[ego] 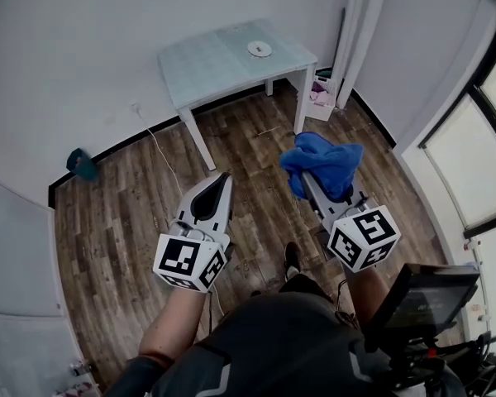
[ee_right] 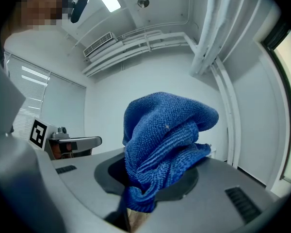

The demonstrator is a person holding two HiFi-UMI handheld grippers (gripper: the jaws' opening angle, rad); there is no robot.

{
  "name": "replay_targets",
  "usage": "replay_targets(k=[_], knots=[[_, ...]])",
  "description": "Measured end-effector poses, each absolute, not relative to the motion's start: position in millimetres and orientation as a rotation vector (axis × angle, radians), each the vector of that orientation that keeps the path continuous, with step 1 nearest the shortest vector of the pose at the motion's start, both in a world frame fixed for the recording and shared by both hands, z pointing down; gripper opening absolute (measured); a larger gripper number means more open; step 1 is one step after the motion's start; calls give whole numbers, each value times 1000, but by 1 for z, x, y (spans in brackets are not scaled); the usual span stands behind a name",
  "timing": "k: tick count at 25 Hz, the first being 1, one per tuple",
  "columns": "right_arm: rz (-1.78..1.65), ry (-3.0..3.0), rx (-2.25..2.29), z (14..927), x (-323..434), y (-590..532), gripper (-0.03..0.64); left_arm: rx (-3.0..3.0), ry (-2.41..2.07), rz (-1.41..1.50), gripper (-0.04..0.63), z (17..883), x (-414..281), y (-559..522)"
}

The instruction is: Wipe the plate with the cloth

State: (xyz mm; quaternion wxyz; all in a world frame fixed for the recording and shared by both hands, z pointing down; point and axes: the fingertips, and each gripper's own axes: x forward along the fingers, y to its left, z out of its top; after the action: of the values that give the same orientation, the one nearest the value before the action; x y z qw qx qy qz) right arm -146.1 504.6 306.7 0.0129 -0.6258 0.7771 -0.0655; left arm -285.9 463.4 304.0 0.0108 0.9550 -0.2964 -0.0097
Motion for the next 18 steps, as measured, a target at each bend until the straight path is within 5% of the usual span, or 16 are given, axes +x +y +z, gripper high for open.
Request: replay_targets(k=[18], knots=[[-217,2518,-1800,305,-34,368,100,2897,-1055,-26,9,299,-175,334]])
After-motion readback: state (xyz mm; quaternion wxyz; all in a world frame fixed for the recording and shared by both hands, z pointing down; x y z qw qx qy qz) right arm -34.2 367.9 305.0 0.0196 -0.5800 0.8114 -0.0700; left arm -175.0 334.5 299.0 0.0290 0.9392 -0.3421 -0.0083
